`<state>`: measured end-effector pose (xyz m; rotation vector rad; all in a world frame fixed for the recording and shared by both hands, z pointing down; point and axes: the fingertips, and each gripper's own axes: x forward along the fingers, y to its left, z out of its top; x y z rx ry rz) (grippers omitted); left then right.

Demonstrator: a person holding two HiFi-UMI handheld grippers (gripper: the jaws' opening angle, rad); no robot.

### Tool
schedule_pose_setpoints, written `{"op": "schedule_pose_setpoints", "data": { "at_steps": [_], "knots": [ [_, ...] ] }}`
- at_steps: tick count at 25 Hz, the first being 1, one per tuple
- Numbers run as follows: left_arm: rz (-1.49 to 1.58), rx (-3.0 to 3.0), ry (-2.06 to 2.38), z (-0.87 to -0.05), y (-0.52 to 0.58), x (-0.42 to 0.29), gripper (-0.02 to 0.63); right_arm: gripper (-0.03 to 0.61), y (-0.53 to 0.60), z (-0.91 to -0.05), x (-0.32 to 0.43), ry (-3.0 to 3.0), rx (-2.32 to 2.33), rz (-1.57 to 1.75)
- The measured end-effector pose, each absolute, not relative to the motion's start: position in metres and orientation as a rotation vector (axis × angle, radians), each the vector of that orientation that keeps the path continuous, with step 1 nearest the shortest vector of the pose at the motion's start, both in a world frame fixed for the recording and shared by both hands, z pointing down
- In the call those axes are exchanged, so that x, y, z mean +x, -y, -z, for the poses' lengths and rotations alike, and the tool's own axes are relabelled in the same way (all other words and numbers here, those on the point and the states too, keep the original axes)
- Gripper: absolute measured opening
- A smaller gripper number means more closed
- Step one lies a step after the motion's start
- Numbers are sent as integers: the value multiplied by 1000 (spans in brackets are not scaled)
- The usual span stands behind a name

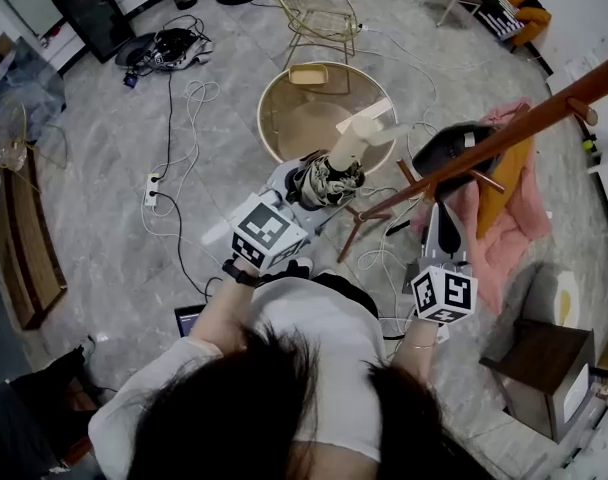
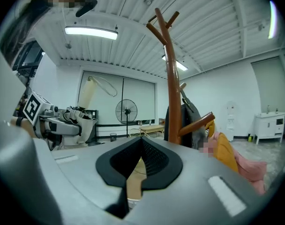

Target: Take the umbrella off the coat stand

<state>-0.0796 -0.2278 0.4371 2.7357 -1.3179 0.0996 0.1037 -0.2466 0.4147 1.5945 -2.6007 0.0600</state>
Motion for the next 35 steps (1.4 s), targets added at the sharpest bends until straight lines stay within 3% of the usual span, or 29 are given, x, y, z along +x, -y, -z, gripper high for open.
{"op": "schedule_pose_setpoints", "data": {
  "at_steps": [13, 35],
  "knots": [
    [-123, 2775, 1167, -470, 248, -70, 333, 2, 242, -428, 117, 2554, 1713, -81],
    [-138, 2858, 1149, -441, 258, -77, 333, 2, 243, -422, 122, 2563, 1746, -44]
  ]
}}
